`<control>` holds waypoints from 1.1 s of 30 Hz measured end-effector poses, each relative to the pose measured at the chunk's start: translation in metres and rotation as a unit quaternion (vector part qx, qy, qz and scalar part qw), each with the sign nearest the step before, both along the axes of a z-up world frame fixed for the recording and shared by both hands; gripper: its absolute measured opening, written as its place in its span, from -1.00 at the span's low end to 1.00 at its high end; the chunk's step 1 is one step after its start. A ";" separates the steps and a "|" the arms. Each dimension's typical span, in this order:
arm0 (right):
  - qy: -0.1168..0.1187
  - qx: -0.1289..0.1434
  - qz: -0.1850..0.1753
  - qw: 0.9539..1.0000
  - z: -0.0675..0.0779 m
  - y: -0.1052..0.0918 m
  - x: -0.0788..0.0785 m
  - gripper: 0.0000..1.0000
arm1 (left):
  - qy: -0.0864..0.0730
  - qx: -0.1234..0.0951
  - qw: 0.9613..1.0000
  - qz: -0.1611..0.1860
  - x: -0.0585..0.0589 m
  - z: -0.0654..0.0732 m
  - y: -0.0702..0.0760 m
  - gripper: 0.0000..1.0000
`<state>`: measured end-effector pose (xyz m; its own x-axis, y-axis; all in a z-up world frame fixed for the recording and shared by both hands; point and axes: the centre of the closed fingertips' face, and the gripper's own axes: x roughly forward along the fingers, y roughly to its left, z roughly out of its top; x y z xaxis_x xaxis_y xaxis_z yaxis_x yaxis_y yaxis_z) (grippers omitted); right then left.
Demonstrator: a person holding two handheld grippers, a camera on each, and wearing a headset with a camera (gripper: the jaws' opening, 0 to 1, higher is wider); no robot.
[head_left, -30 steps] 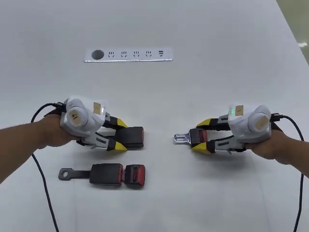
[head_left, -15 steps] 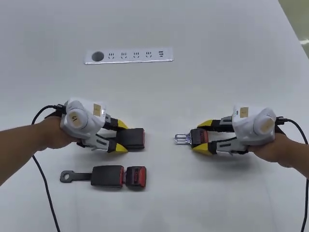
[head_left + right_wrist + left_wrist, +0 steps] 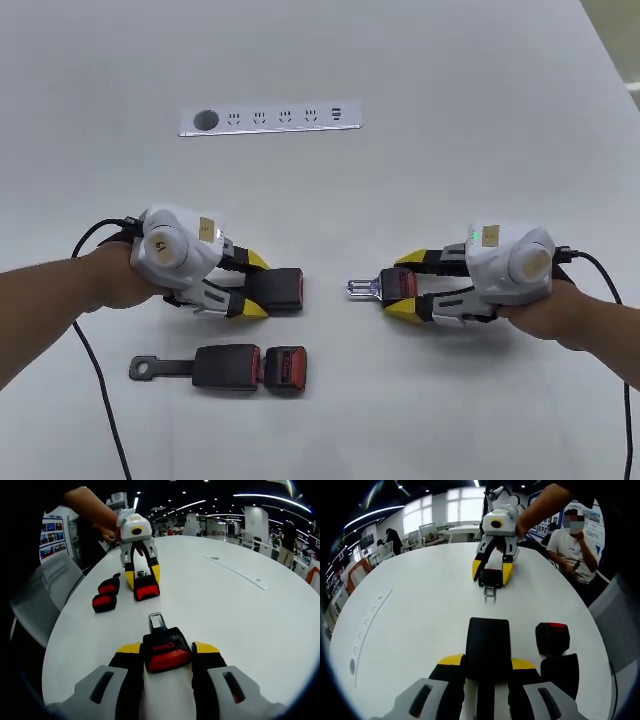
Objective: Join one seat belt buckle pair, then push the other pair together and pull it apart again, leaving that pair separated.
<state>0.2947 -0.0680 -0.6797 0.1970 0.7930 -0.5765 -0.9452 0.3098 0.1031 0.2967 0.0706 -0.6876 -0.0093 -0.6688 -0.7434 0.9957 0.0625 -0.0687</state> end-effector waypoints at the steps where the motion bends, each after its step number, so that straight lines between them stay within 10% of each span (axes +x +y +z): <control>1: -0.001 0.001 0.000 1.000 0.000 0.002 0.000 -0.30 | 0.000 0.001 1.000 -0.001 0.000 0.000 0.000 -0.33; 33: -0.011 0.018 0.004 1.000 -0.007 0.057 0.002 -0.30 | 0.001 0.011 1.000 -0.007 0.001 0.000 -0.001 -0.33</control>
<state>0.2967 -0.0105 -0.6870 0.2020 0.8148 -0.5434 -0.9500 0.2978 0.0935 0.2979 0.0700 -0.6874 -0.0210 -0.6523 -0.7576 0.9963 0.0497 -0.0704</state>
